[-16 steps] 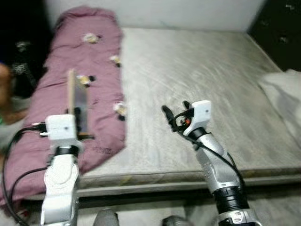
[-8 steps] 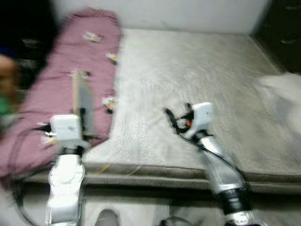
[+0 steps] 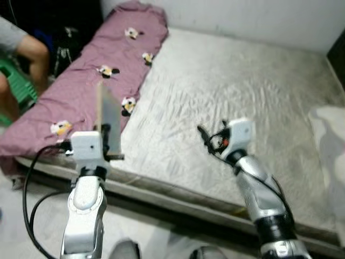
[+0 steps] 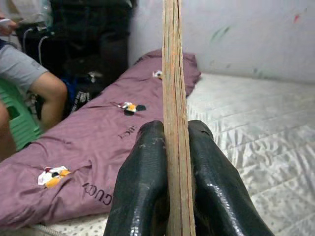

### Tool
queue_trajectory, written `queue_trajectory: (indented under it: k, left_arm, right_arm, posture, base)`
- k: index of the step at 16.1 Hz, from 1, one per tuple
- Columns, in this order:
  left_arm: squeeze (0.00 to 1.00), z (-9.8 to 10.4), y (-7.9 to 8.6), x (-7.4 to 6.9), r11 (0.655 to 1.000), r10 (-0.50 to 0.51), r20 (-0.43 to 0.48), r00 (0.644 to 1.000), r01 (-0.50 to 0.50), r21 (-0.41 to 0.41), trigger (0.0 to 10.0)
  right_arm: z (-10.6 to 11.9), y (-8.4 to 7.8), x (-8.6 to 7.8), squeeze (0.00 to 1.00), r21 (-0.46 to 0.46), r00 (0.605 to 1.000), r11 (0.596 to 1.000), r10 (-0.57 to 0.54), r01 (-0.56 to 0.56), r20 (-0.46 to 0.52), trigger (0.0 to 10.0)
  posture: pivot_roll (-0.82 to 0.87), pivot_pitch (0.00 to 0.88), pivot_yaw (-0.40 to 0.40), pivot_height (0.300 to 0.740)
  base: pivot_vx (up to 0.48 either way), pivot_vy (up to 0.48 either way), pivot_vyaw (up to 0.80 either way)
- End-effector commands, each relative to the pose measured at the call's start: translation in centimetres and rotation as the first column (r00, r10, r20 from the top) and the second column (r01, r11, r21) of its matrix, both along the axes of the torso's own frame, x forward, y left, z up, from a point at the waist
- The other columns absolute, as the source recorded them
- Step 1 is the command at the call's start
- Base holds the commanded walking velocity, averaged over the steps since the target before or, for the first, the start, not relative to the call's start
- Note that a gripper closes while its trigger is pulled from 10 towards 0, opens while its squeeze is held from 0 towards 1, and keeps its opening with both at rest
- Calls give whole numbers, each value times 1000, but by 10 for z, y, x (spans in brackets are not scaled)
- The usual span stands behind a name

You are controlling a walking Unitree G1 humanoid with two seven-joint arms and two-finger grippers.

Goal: Clean up the room

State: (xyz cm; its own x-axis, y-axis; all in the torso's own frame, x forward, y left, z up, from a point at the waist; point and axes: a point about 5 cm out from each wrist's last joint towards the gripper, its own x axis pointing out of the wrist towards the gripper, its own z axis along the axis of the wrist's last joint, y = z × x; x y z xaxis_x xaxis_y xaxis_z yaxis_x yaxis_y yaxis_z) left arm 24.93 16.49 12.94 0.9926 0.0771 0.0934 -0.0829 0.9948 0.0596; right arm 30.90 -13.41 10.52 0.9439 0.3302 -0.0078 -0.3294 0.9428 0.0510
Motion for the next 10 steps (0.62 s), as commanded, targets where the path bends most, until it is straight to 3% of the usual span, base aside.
queue_trajectory:
  k: [1,7,10]
  left_arm:
    - [0,8,8,-1,999,28,45,999,-29,19,10000]
    - [0,-1,13,-7,996,82,1,997,-82,-19,10000]
    - [0,-8,17,-13,994,102,-30,994,-101,29,10000]
  right_arm:
    - [0,7,0,0,13,1000,1000,15,-15,-1,10000]
    - [-2,5,1,0,12,1000,1000,-3,3,-12,10000]
    - [-6,4,0,0,10,1000,1000,-14,14,-26,10000]
  posture:
    - [10,57,-48,740]
    - [15,44,-42,740]
    - [15,34,-37,740]
  base:
    - [0,-296,0]
    - [0,0,0]
    - [0,0,-800]
